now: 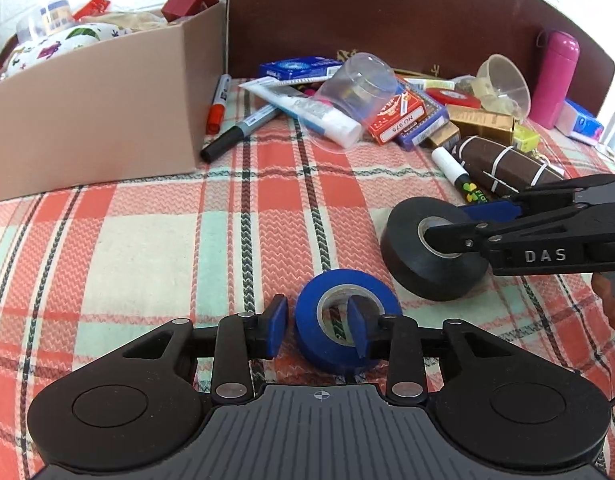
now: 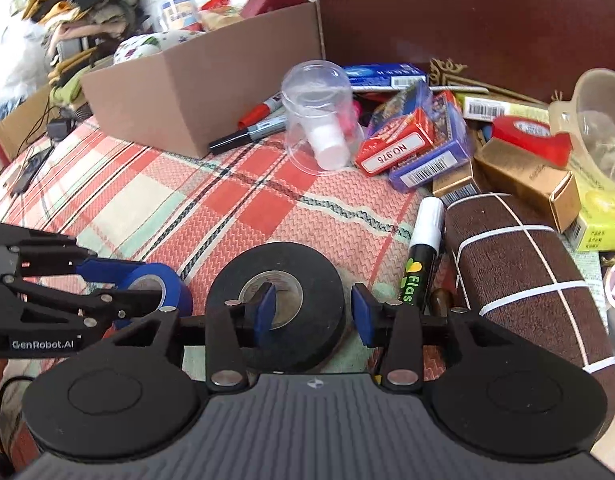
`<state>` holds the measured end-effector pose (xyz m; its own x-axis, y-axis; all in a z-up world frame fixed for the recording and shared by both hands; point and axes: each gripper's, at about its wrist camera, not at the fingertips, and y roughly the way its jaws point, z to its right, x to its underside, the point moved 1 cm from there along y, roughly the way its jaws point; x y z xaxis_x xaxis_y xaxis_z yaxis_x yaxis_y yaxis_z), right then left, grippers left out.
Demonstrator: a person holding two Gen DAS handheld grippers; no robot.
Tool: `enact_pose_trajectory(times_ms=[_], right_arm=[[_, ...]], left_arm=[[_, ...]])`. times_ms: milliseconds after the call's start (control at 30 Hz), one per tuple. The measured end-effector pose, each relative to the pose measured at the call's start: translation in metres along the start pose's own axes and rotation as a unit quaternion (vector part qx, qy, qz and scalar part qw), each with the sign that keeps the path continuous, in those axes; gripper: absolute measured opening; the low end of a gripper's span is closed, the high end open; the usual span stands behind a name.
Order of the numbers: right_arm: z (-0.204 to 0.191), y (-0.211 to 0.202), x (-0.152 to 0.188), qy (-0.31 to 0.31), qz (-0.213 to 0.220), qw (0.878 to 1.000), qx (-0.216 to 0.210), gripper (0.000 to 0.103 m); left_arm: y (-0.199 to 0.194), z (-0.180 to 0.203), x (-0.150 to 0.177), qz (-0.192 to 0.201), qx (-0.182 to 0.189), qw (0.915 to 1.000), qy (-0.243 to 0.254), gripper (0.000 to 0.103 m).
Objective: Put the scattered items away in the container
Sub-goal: 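Carry the blue tape with the left tool while the right tool carries the black tape to the box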
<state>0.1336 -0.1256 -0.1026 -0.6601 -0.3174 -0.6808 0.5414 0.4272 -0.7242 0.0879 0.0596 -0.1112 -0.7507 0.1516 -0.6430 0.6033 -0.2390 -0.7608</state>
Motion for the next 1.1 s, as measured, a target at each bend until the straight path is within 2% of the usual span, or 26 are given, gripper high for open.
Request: enact_pose_trajectory(times_ms=[100, 133, 167, 300, 467, 600, 800, 967, 1100], right_arm=[[-0.004, 0.002, -0.001, -0.008, -0.002, 1.000, 0.008, 0.044], [-0.005, 0.002, -0.001, -0.012, -0.002, 1.000, 0.012, 0.039], [-0.006, 0.001, 0.000, -0.013, 0.000, 1.000, 0.016, 0.039], [-0.009, -0.007, 0.005, -0.003, -0.001, 1.000, 0.004, 0.035], [-0.019, -0.023, 0.007, -0.013, -0.001, 1.000, -0.009, 0.033], [-0.027, -0.036, -0.004, -0.029, 0.009, 0.999, -0.022, 0.033], [-0.045, -0.050, -0.057, -0.067, 0.045, 0.996, -0.037, 0.033], [-0.068, -0.057, -0.126, -0.103, 0.082, 0.991, -0.036, 0.033], [-0.086, -0.050, -0.183, -0.111, 0.107, 0.988, -0.030, 0.033]], left_arm=[[0.002, 0.003, -0.001, -0.001, -0.006, 0.9999, 0.009, 0.047], [0.002, 0.003, -0.001, -0.001, -0.008, 0.9999, 0.009, 0.029], [0.002, 0.003, -0.001, -0.001, -0.010, 0.9999, 0.009, 0.022], [-0.004, 0.008, 0.004, 0.000, -0.018, 0.9998, 0.004, 0.016], [-0.018, 0.007, 0.009, 0.001, -0.017, 0.9997, -0.017, 0.016], [-0.040, -0.002, 0.004, 0.023, -0.017, 0.9991, -0.032, 0.016], [-0.079, -0.024, -0.029, 0.077, -0.049, 0.9950, -0.039, 0.016], [-0.107, -0.054, -0.075, 0.128, -0.084, 0.9869, -0.051, 0.016], [-0.115, -0.090, -0.116, 0.156, -0.099, 0.9794, -0.081, 0.016]])
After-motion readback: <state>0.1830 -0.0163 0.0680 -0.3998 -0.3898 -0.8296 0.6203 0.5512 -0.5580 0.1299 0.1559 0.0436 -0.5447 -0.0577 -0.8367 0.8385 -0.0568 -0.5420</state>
